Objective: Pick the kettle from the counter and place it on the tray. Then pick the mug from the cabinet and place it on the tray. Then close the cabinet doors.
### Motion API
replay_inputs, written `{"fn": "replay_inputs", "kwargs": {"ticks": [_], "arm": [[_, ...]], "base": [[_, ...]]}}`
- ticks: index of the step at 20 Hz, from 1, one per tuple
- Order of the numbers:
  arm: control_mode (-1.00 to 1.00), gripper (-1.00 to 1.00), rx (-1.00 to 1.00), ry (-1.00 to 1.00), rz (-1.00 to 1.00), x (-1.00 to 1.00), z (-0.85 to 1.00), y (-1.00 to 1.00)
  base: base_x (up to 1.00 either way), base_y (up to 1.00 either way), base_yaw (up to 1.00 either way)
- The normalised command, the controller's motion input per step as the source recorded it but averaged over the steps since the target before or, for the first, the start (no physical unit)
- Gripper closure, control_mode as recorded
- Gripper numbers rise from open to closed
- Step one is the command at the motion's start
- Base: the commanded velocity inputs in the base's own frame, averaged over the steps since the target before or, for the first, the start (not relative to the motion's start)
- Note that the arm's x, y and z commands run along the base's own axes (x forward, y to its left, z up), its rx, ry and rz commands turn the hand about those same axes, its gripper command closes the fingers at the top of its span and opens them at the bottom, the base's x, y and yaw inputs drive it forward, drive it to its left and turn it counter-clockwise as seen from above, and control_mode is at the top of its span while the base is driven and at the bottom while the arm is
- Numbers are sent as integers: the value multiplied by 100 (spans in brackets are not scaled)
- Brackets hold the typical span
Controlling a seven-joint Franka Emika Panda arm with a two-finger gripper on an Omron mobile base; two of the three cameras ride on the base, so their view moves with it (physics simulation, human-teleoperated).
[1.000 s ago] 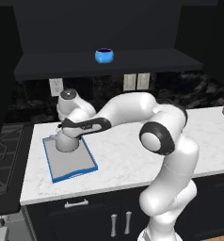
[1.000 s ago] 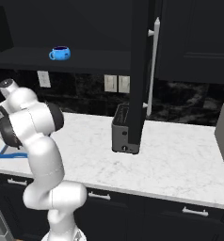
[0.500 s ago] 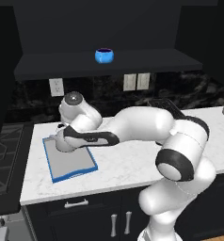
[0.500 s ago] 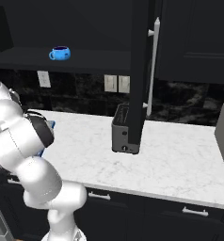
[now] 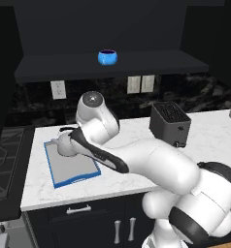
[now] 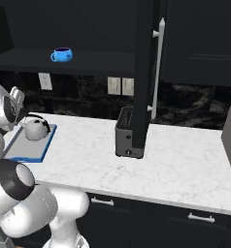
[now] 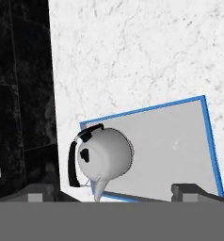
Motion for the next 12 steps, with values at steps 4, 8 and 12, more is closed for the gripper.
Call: {"fn": "replay_inputs", "kwargs": {"ticks": [4,8,12], "arm": [[-100,-100,23,-5,-47,-62,49,-9],[-100,-100,2,-7,-3,-79,42,-15],[-100,-100,-14,-3,13,-78,47,-24]], "base": [[0,0,0],[0,0,0],[0,0,0]]}}
